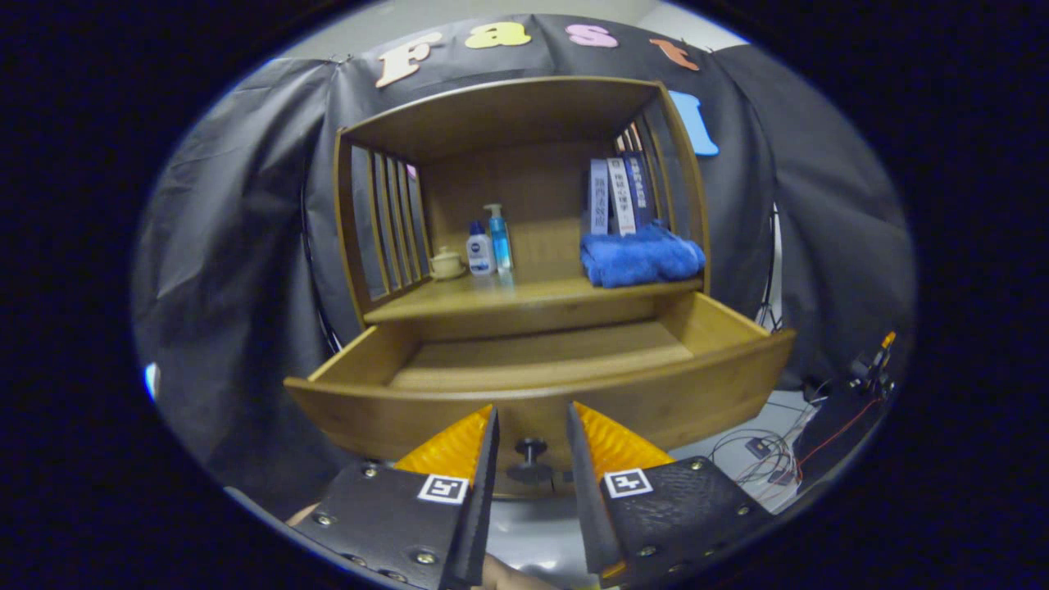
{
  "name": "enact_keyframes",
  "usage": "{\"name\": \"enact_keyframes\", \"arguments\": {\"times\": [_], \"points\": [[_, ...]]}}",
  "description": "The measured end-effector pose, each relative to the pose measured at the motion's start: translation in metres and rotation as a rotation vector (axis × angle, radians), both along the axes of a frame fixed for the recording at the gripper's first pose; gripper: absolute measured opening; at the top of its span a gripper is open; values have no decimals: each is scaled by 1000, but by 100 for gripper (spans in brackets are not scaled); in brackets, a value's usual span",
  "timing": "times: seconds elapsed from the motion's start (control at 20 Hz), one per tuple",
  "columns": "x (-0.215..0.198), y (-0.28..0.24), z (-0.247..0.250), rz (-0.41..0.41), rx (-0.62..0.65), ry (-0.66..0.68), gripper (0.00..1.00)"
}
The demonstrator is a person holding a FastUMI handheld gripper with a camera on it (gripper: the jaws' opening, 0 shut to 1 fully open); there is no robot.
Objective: Pull open the drawer, take out the items inside it, and place them on the countertop above the cabinet.
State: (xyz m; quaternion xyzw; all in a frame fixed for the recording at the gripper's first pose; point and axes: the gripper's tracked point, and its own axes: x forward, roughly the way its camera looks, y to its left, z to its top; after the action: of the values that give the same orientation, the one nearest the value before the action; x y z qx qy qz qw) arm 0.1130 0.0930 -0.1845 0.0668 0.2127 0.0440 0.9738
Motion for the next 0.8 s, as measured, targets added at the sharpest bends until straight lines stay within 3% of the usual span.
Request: {"name": "enact_keyframes", "arguments": {"times": [0.25, 0.45, 0.75, 0.8], "points": [[58, 12, 13, 46, -1, 98, 50], [95, 16, -13, 78, -91, 231, 50], [114, 24, -72, 115, -151, 503, 74], [114, 24, -79, 124, -170, 537, 74]]}}
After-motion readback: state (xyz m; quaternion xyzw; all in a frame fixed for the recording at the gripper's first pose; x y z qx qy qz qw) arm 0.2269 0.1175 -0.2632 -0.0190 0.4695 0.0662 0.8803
